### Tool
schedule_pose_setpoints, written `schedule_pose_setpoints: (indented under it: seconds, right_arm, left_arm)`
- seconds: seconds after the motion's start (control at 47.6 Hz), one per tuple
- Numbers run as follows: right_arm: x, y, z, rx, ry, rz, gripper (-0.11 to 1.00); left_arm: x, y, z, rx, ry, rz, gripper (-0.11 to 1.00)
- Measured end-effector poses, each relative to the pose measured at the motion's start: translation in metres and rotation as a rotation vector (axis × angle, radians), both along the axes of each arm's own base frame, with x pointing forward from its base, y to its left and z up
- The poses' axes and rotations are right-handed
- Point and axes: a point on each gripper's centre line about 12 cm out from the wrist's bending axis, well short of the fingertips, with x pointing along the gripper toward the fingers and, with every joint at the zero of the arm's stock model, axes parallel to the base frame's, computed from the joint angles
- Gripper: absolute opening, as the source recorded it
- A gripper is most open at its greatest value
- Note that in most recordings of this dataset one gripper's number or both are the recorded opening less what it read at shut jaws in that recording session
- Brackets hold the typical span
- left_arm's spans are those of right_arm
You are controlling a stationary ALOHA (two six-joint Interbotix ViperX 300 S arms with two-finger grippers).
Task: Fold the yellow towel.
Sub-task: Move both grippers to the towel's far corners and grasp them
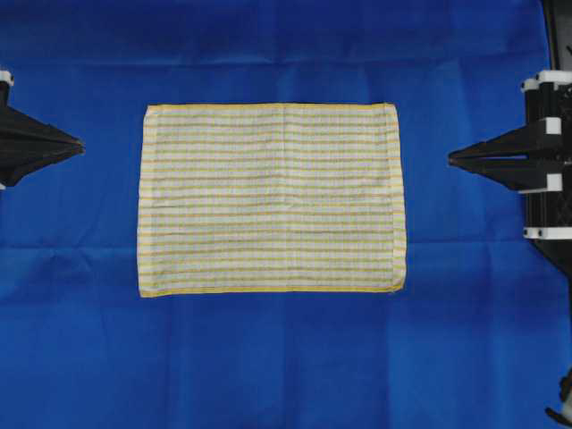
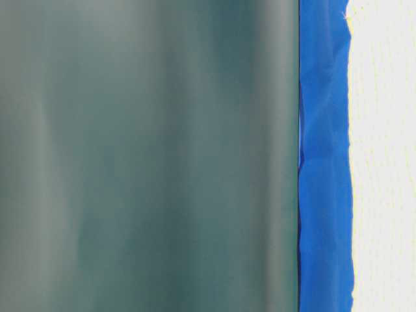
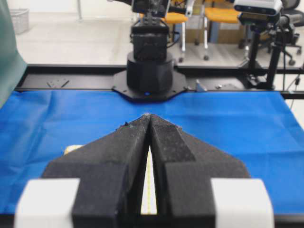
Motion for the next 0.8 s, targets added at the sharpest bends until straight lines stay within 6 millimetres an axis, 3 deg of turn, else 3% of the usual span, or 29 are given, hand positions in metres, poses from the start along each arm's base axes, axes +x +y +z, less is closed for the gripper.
schedule_pose_setpoints:
  seconds: [0.168,0.315,0.567,0.651,0.798]
  right_arm:
    - [0.006,-0.004,0.005,0.001,0.058,-0.020,0.00]
    - [0.014,-0.020,0.002,0.011,0.199,-0.094,0.00]
    - [0.026,-0.065,-0.031,0.070,0.382,-0.280,0.01]
    - [0.030,-0.079,-0.047,0.094,0.444,-0.329,0.10]
    - [0.036,-0.103,-0.081,0.143,0.575,-0.408,0.55]
  left_arm:
    - [0.001,0.005,-0.004,-0.033,0.027,0.028,0.00]
    - [0.005,0.017,-0.009,-0.027,0.059,0.089,0.00]
    - [0.018,0.046,-0.037,-0.040,0.188,0.214,0.02]
    - [0.024,0.055,-0.052,-0.053,0.251,0.249,0.18]
    - [0.031,0.070,-0.075,-0.070,0.342,0.303,0.62]
